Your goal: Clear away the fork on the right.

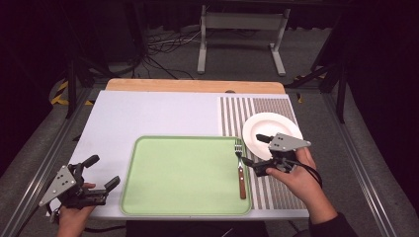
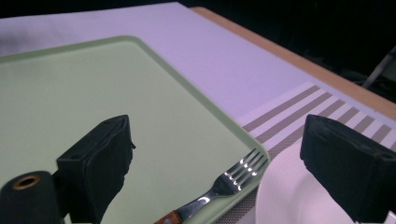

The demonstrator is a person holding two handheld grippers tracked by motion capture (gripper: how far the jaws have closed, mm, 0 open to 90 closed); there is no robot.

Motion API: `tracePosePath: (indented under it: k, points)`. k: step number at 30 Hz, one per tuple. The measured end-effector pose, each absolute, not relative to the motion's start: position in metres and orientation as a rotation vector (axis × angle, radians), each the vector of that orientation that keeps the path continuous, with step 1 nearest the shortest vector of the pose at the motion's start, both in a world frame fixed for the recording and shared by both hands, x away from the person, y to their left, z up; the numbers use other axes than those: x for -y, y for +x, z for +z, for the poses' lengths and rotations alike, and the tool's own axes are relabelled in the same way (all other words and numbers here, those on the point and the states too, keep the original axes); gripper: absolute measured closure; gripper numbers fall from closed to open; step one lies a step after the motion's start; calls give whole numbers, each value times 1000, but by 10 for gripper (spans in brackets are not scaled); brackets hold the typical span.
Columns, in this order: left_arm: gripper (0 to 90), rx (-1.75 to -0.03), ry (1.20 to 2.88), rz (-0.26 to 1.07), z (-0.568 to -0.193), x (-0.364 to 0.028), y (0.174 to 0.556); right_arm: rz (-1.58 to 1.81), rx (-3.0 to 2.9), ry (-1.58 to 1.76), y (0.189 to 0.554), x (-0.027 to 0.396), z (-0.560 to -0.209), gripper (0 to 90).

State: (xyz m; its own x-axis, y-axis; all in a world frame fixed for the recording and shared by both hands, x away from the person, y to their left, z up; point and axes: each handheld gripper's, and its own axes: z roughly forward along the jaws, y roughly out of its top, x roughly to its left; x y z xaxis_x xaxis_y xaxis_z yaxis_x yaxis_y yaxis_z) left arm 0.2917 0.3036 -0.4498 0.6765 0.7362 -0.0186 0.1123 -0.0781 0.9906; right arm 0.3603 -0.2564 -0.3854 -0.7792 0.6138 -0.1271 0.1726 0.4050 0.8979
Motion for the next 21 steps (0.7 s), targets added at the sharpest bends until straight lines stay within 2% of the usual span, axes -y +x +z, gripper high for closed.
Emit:
tracePosePath:
  k: [9, 21]
  points:
    - [0, -711, 1599, 597, -450, -303, 292, 1512, -2062, 666, 340, 297, -402, 96]
    - [0, -699, 1594, 595, -449, -303, 291, 1630, -1906, 649, 324, 327, -435, 90]
